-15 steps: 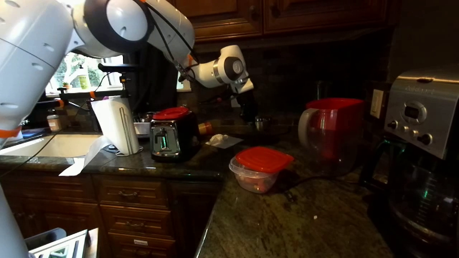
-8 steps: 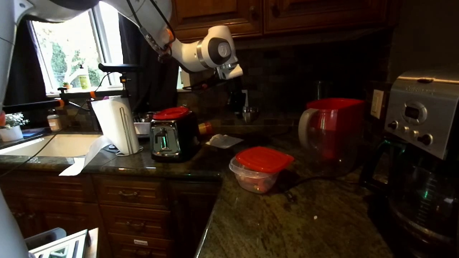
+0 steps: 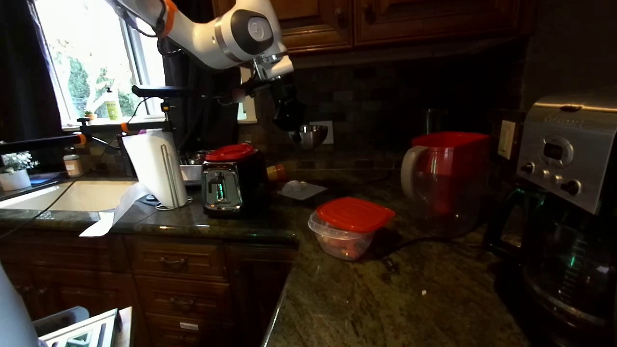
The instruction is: Put the silver bowl on the toaster
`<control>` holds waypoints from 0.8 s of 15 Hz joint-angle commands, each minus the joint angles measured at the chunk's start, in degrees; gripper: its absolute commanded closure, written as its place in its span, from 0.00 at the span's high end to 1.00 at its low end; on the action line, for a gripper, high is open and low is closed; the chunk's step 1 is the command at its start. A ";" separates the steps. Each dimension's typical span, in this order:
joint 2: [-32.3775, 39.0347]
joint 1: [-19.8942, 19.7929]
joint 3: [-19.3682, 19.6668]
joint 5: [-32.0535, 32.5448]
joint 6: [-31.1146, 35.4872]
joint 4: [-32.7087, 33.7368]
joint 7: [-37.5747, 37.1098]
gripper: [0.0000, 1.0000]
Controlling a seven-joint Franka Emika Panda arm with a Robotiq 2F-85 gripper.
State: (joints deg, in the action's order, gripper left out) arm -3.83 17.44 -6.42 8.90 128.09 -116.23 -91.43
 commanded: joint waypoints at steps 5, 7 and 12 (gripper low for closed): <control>-3.88 -2.23 -4.66 -4.37 1.03 -2.33 10.78 0.01; -6.45 -2.01 -5.23 -7.64 0.21 -3.60 18.44 0.01; -11.34 -1.20 -5.40 -20.02 -0.32 -6.58 38.55 0.01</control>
State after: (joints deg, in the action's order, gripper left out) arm -10.74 15.94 -11.69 -4.28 128.11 -119.18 -63.37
